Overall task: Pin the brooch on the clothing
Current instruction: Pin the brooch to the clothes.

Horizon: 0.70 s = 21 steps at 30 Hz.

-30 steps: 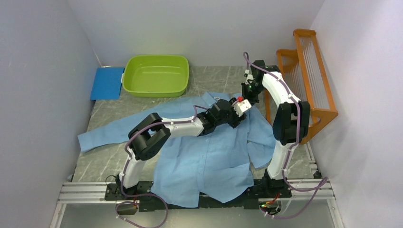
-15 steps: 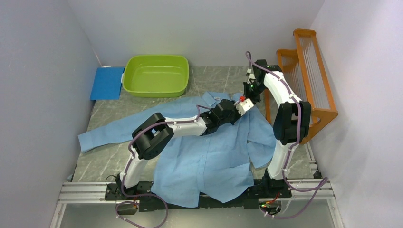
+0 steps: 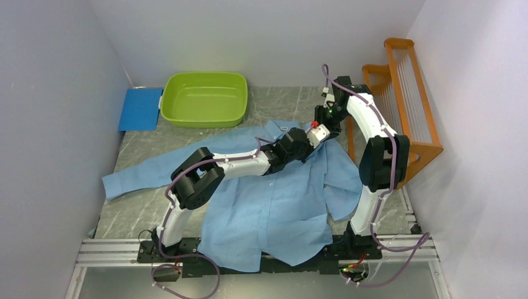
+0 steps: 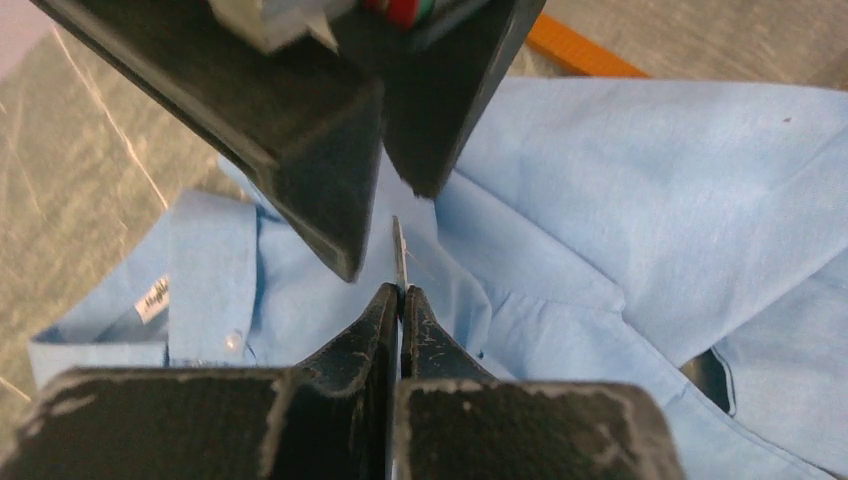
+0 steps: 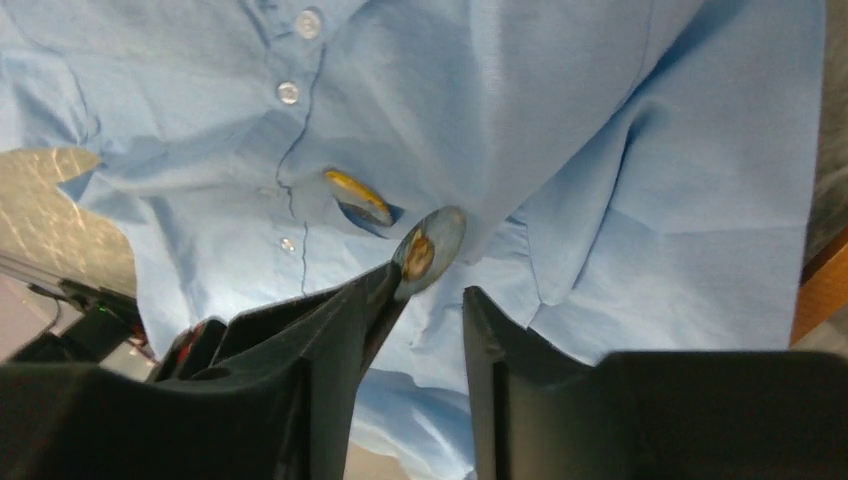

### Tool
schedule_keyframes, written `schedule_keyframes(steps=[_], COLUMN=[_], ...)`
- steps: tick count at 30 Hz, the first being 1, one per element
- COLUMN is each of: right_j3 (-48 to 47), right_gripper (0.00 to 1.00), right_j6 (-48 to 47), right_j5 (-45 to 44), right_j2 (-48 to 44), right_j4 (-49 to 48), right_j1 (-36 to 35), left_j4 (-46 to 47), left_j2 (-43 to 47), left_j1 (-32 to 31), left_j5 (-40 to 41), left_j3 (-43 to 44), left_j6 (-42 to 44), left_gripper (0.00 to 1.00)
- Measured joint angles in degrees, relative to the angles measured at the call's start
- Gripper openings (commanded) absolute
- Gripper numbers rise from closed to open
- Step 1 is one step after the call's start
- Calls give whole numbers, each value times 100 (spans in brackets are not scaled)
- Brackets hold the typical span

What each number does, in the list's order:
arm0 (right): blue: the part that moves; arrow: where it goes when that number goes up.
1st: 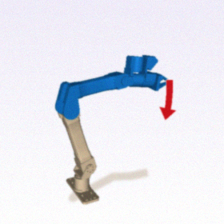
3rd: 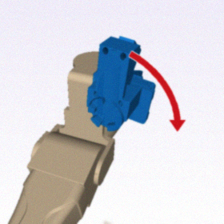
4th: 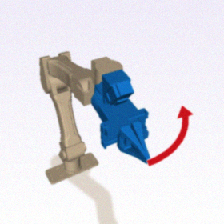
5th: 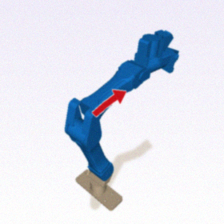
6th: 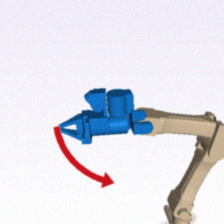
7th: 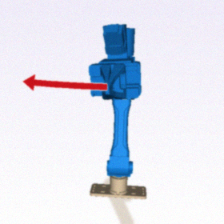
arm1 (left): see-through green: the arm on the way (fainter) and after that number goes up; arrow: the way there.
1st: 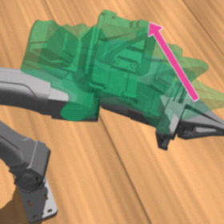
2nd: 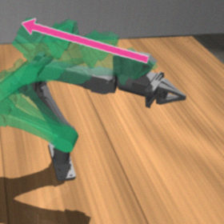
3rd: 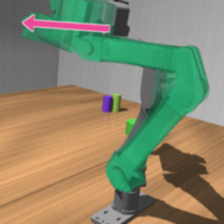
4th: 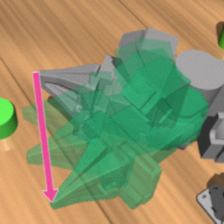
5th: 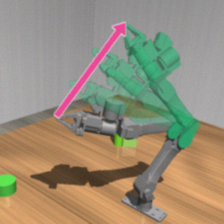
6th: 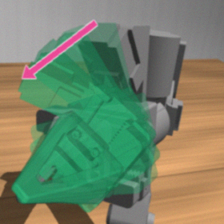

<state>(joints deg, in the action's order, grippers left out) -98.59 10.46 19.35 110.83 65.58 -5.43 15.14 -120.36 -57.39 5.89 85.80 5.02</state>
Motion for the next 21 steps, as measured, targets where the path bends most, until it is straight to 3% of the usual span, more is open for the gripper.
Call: schedule_keyframes(steps=[6,13,21], right_j3=[203,975,2302], right_gripper=[62,63,61], right_j6=[-9,264,612], right_j5=[131,101,-37], right_j2=[-826,-2026,-2686], right_j4=[-402,-1296,-2100], right_j1=[63,452,533], left_j4=[-787,-1897,-3049], left_j2=[55,107,107], left_j1=[39,66,348], left_j5=[48,306,146], left_j3=[59,501,1432], left_j6=[-455,-1198,-2159], left_gripper=[3,3,2])
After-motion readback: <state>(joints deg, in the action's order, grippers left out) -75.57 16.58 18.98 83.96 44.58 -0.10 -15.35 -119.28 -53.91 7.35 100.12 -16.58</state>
